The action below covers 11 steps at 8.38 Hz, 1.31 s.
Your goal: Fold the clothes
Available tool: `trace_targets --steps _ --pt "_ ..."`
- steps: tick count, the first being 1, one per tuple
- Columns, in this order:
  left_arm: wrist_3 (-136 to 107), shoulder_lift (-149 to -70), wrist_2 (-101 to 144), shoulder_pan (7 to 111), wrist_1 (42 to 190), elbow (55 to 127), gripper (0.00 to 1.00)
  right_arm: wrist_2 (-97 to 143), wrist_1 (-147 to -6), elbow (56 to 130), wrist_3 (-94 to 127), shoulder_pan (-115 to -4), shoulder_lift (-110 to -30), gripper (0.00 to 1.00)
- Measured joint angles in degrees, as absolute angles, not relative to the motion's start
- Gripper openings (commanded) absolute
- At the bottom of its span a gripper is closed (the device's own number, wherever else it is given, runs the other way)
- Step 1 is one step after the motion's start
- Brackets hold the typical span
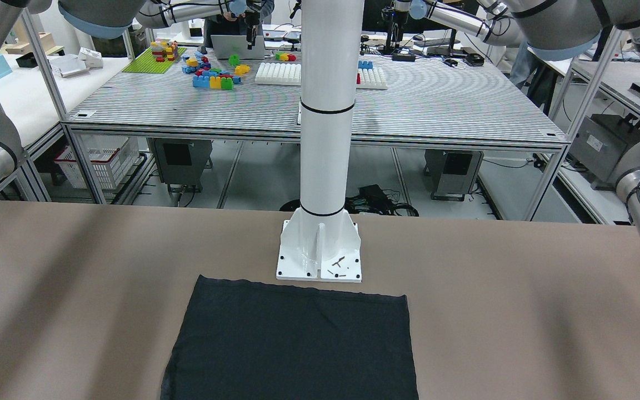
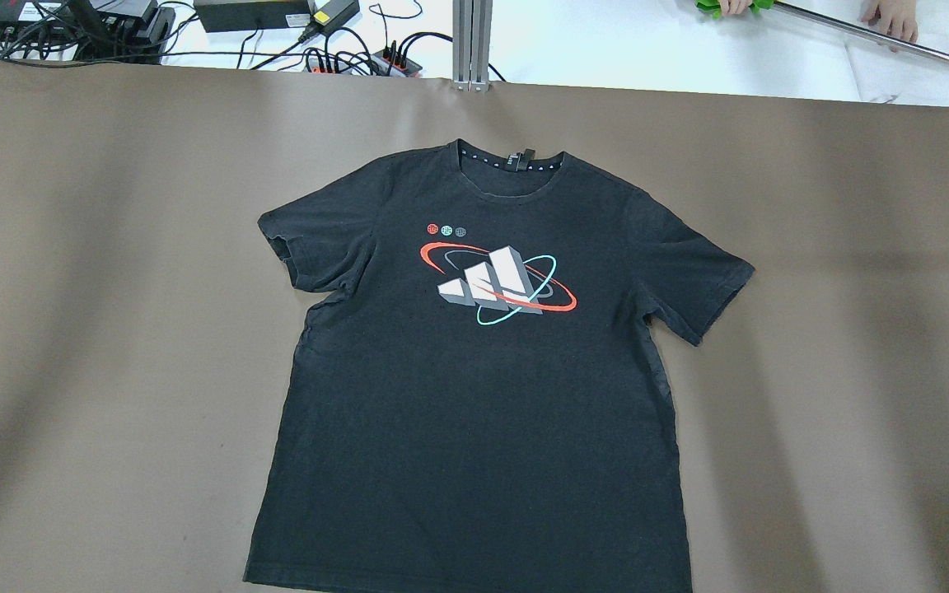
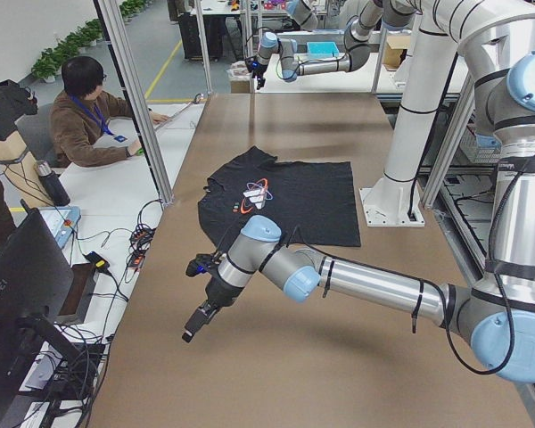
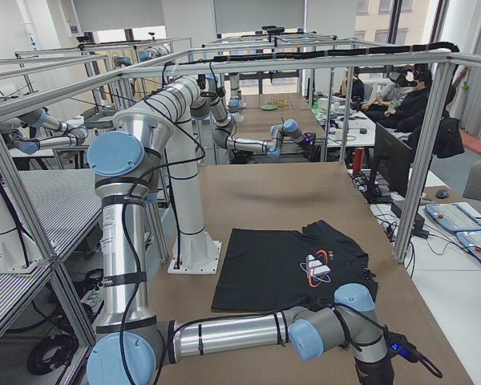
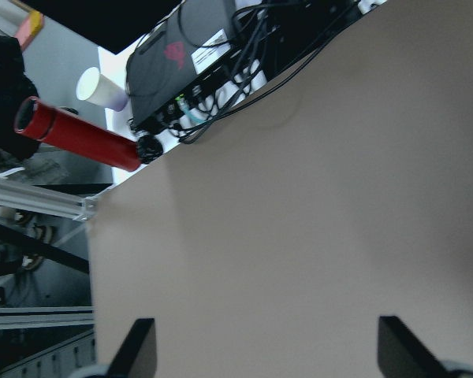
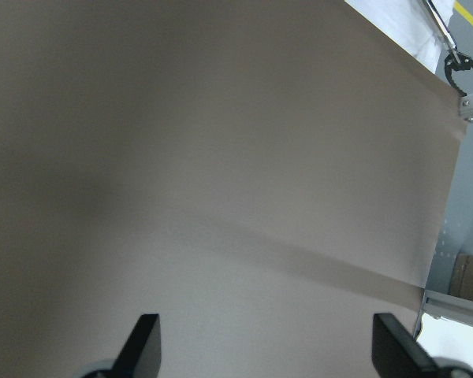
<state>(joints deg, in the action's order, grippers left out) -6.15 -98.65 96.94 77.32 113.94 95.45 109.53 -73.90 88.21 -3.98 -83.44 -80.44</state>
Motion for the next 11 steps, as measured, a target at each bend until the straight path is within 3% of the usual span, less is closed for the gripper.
trace_targets --steps 4,11 --pt "-28.05 -101.66 100.72 67.04 121.28 95.48 1.00 109.87 -72.41 87.34 -0.06 -81.96 -78.17 0.94" --pt "-51.73 -108.85 103.93 57.67 124.96 95.00 1.00 111.14 -50.28 80.04 29.14 -70.02 -74.48 0.94"
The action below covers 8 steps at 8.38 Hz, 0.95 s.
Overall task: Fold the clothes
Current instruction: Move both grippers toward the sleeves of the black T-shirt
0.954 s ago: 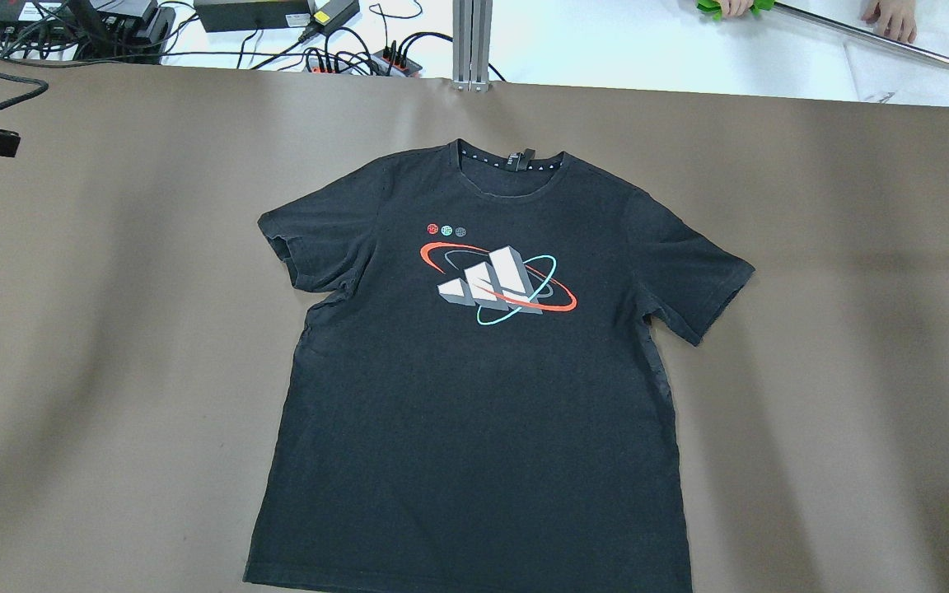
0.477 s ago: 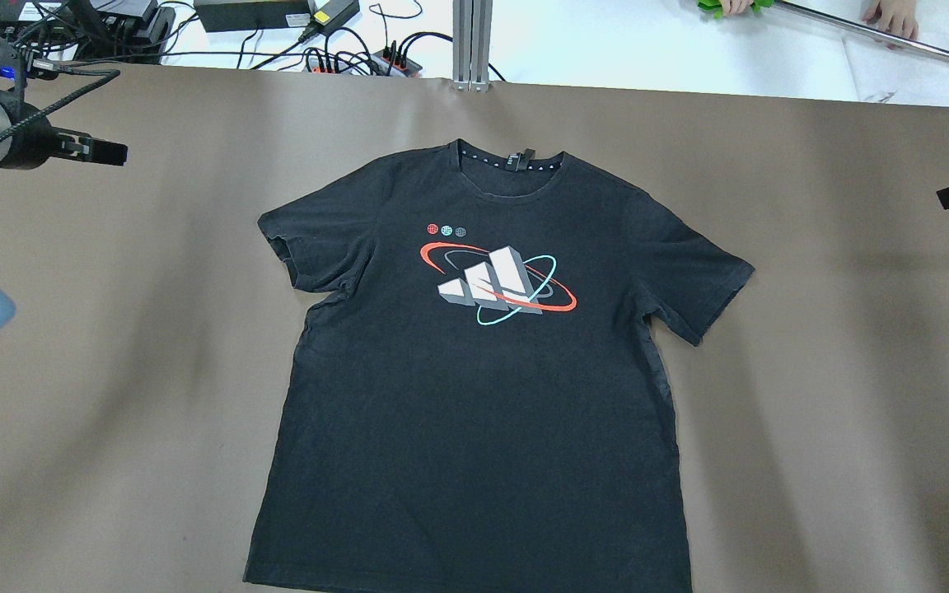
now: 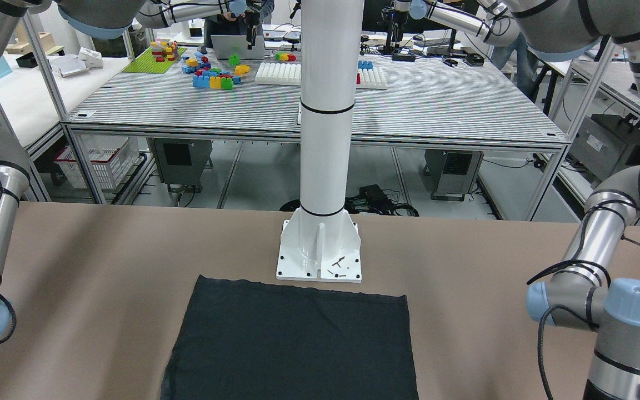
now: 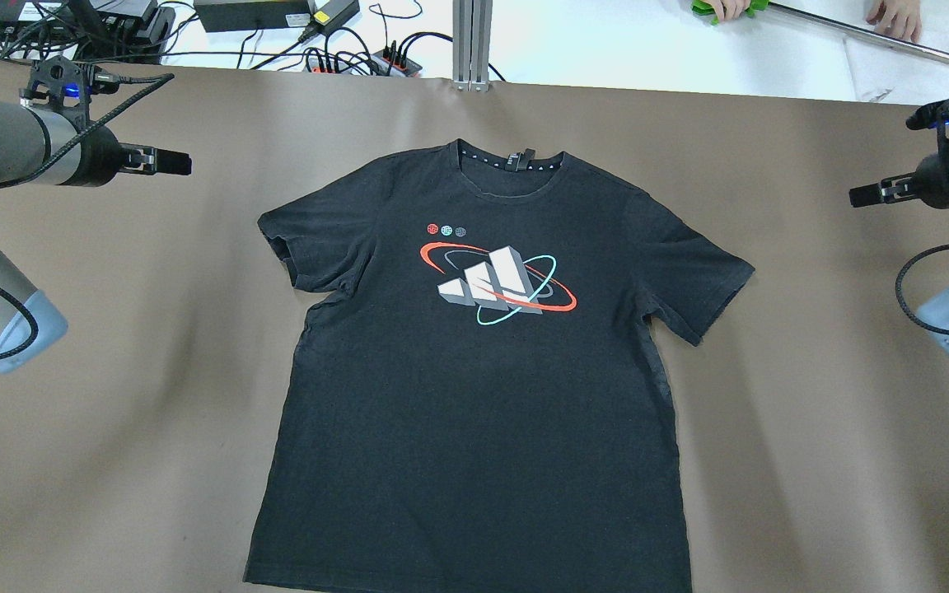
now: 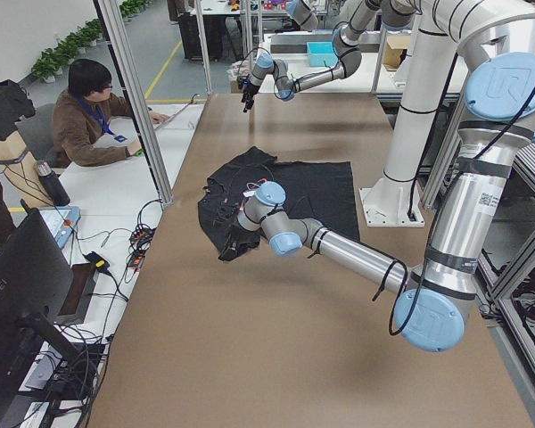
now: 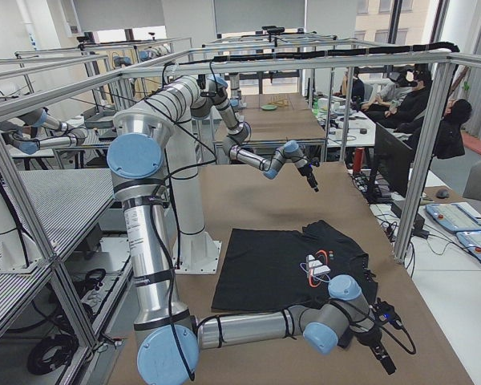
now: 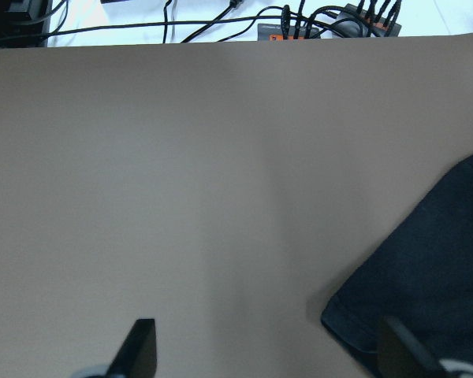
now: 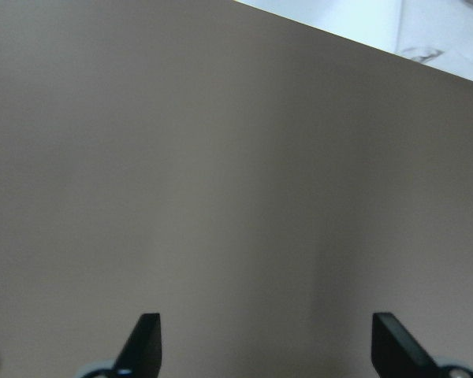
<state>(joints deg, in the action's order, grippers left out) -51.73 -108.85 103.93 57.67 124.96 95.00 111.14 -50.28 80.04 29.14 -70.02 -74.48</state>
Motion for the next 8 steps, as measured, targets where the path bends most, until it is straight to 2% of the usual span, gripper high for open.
trace_targets --steps 2,8 --pt "-52.61 -110.05 103.89 57.24 124.95 94.50 1.00 111.25 -45.79 79.11 33.26 -66.90 -74.34 0.94" --pt "-54.63 -117.54 100.30 55.01 125.06 87.03 1.00 104.95 -33.73 72.41 43.33 -57.03 -72.74 0.94"
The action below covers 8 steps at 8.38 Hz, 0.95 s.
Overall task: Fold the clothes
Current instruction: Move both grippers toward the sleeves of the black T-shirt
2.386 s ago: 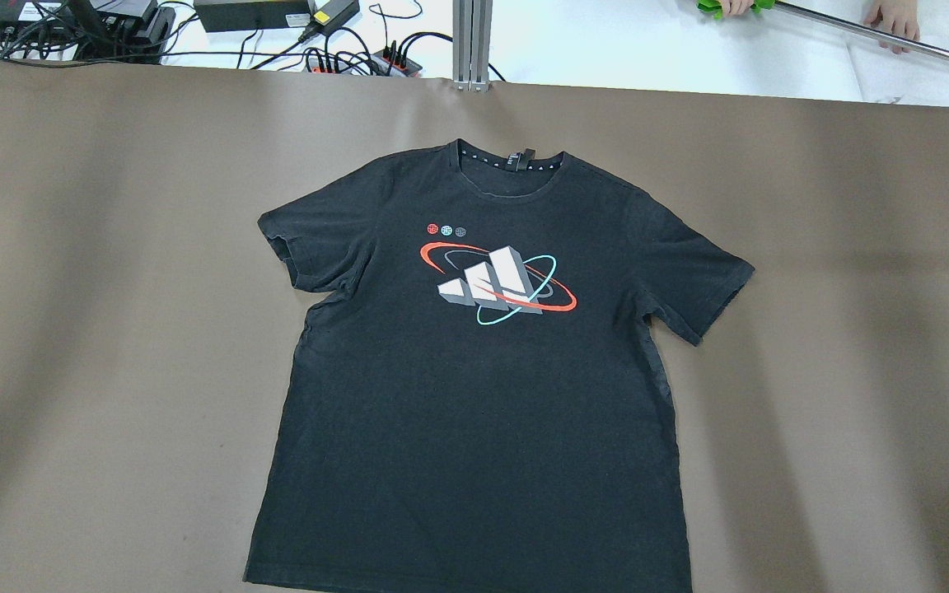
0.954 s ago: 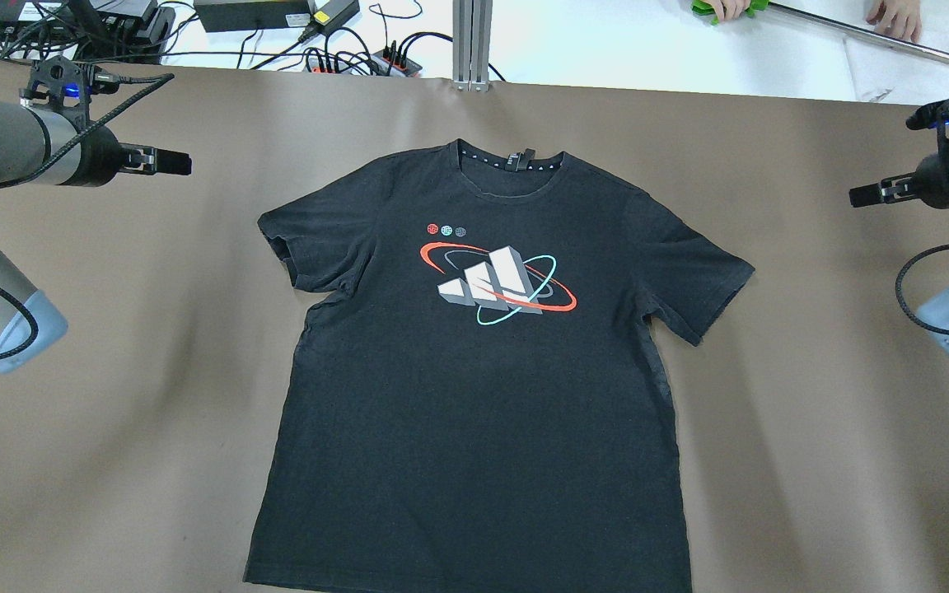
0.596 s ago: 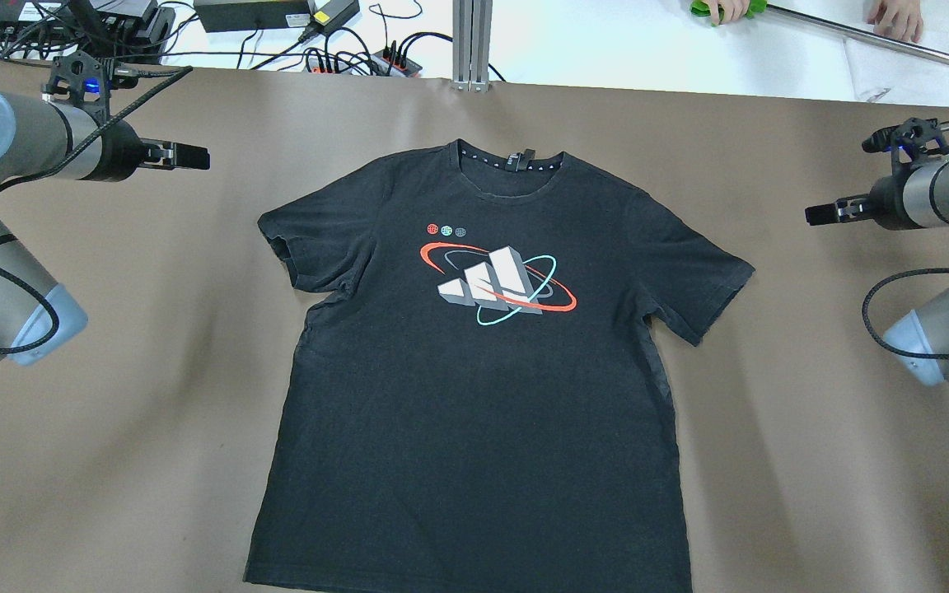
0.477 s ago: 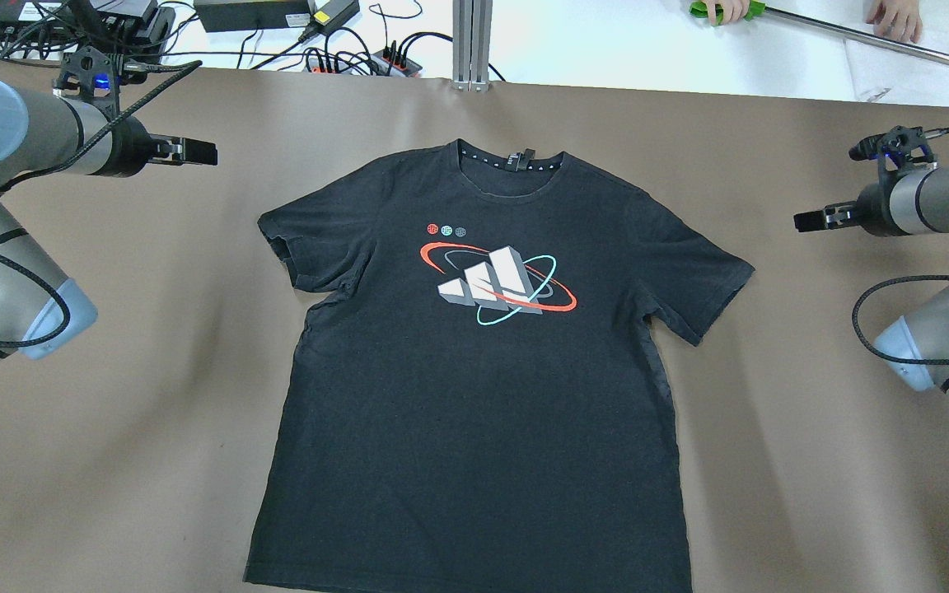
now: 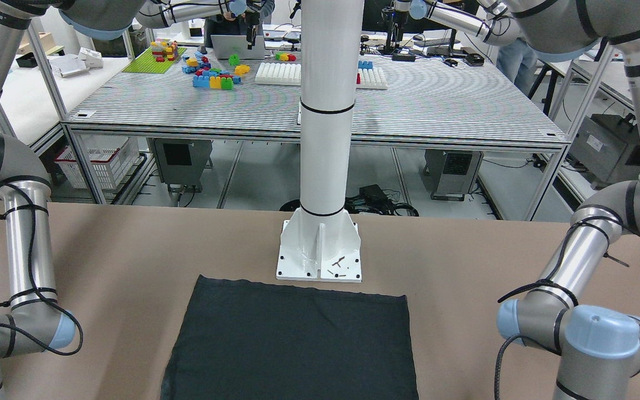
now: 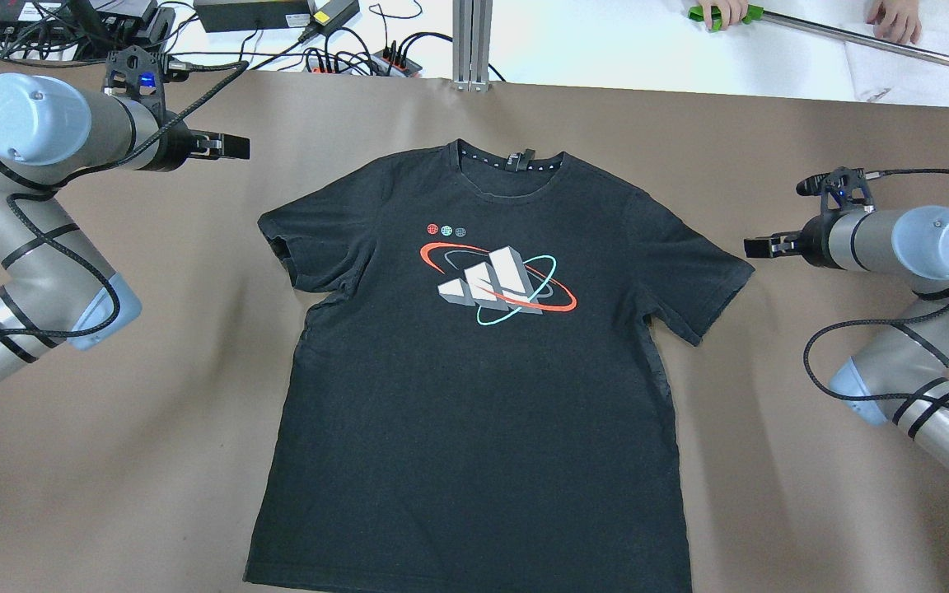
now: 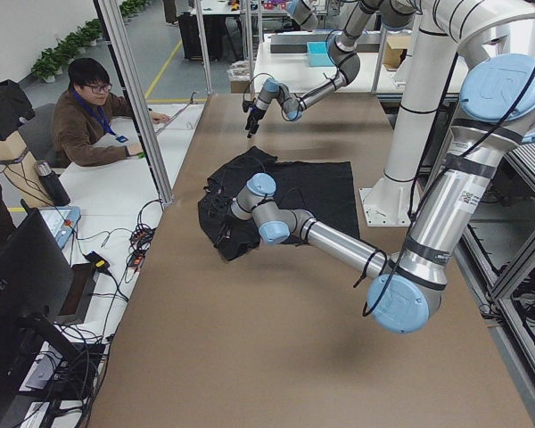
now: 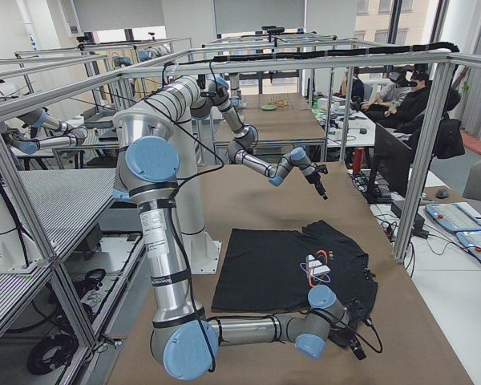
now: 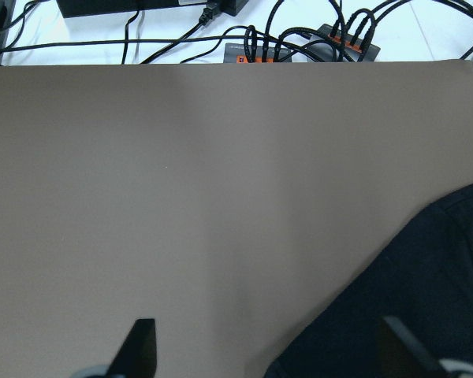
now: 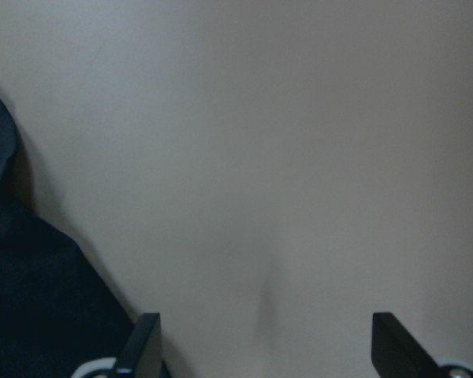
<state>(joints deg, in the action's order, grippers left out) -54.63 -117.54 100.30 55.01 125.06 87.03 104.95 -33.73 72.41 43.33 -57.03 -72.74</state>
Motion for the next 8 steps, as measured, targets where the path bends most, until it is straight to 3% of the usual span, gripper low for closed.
trace_targets --steps 8 --pt "-54.78 -119.80 99.40 54.23 124.98 85.17 1.00 103.19 -33.10 72.19 49.19 -53.48 -72.82 0.94"
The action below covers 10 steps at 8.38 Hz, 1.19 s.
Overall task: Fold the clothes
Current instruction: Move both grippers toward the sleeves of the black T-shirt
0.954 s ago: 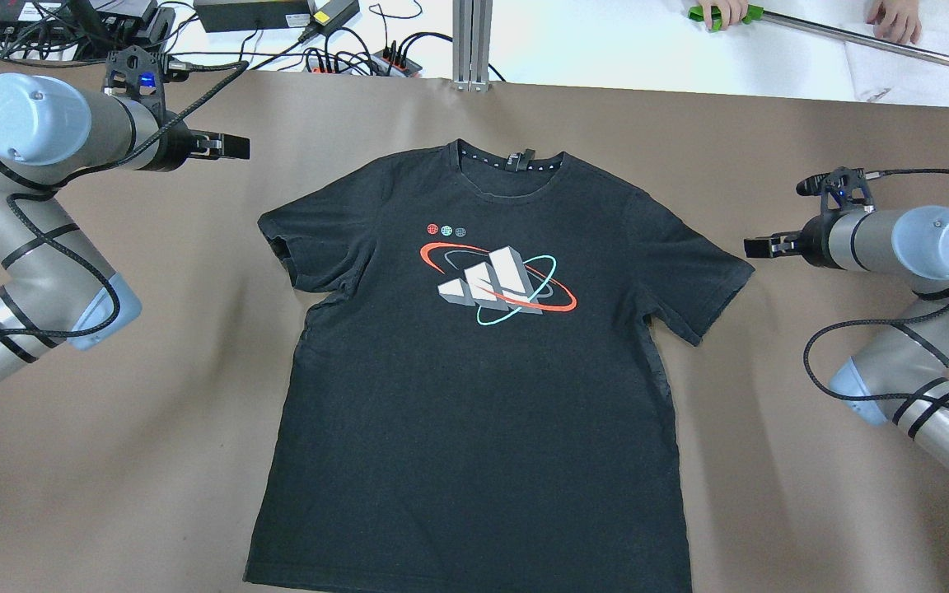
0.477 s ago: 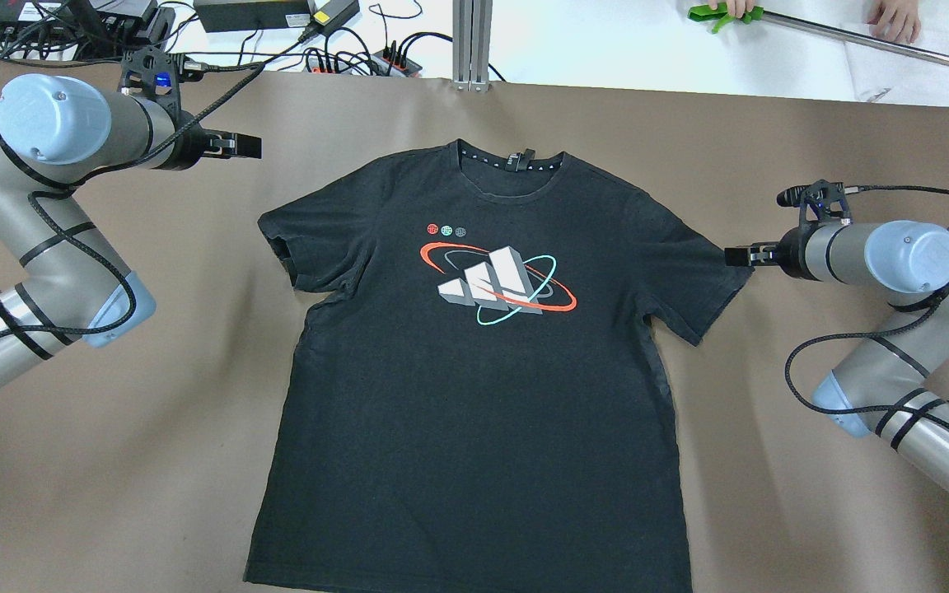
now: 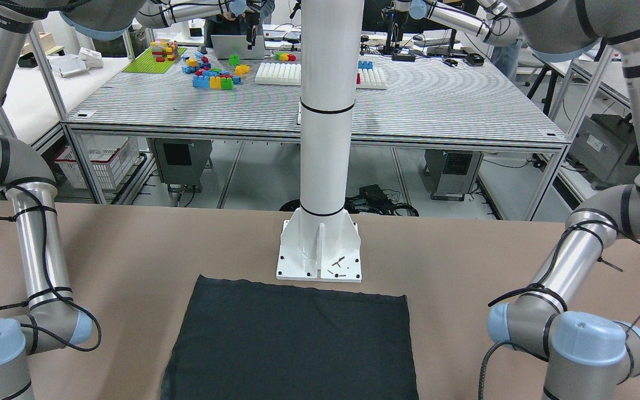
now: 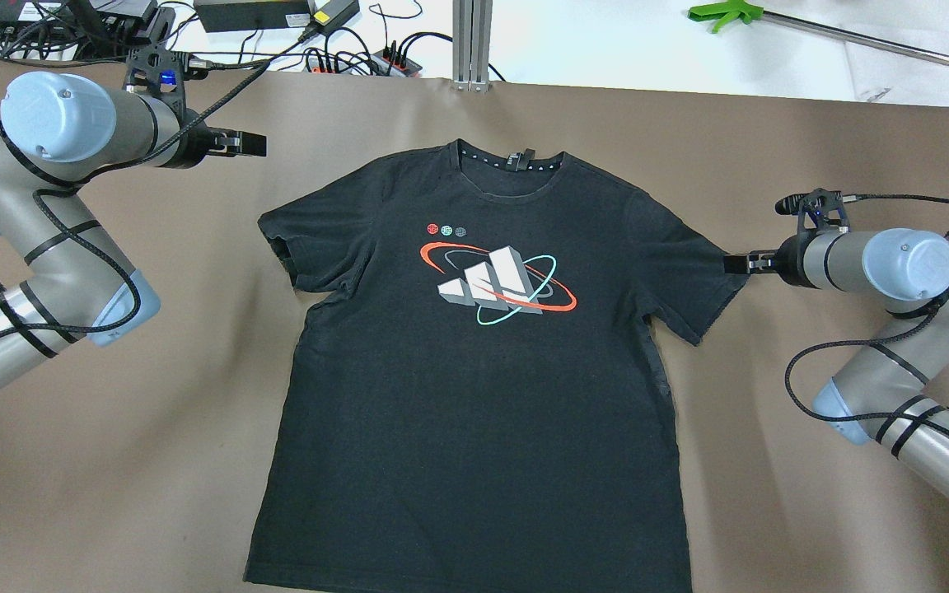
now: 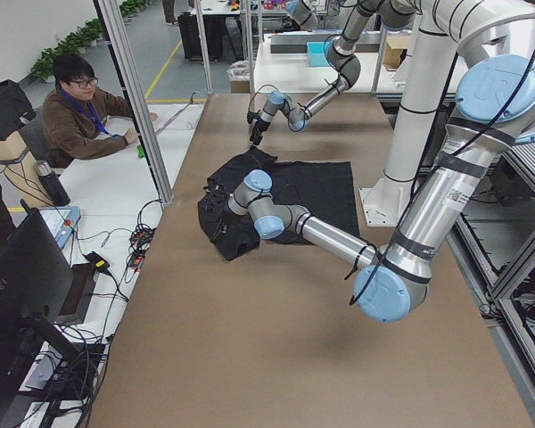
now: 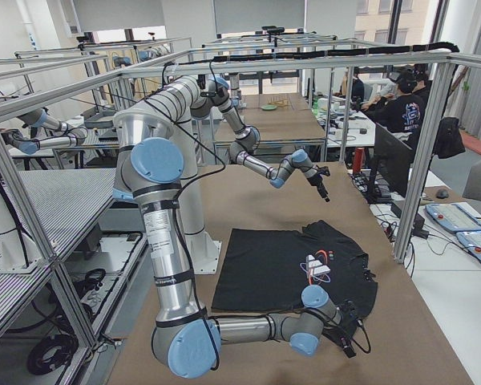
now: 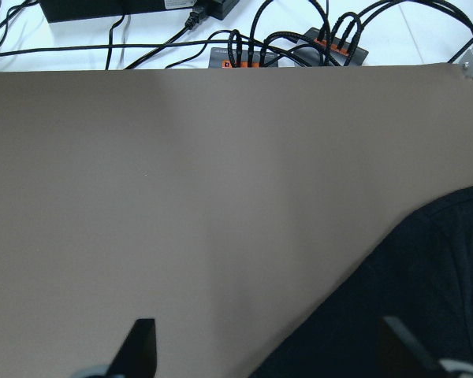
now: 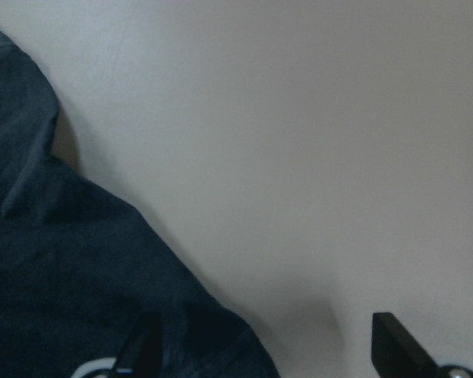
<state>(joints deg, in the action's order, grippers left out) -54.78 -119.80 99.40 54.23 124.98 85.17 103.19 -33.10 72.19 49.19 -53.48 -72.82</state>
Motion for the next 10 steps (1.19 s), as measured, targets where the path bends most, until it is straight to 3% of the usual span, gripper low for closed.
trace_targets --steps 1,2,3,4,10 --pt "-54.84 -120.00 99.40 54.23 124.94 85.17 1.00 103.20 -33.07 72.20 49.25 -53.13 -72.90 0.93" --pt "-54.77 -120.13 99.38 54.23 124.92 85.17 1.00 103.19 -33.06 72.19 49.28 -52.80 -72.97 0.61" --pt "-54.58 -120.18 99.38 54.26 124.90 85.17 1.00 103.15 -33.09 72.18 49.30 -52.37 -73.08 0.14" --pt "-54.45 -120.18 99.39 54.29 124.90 85.17 1.00 103.16 -33.12 72.17 49.30 -52.12 -73.07 0.00" --pt "-54.32 -120.58 99.37 54.26 124.89 85.16 1.00 106.57 -34.13 73.65 51.36 -52.40 -72.55 0.00"
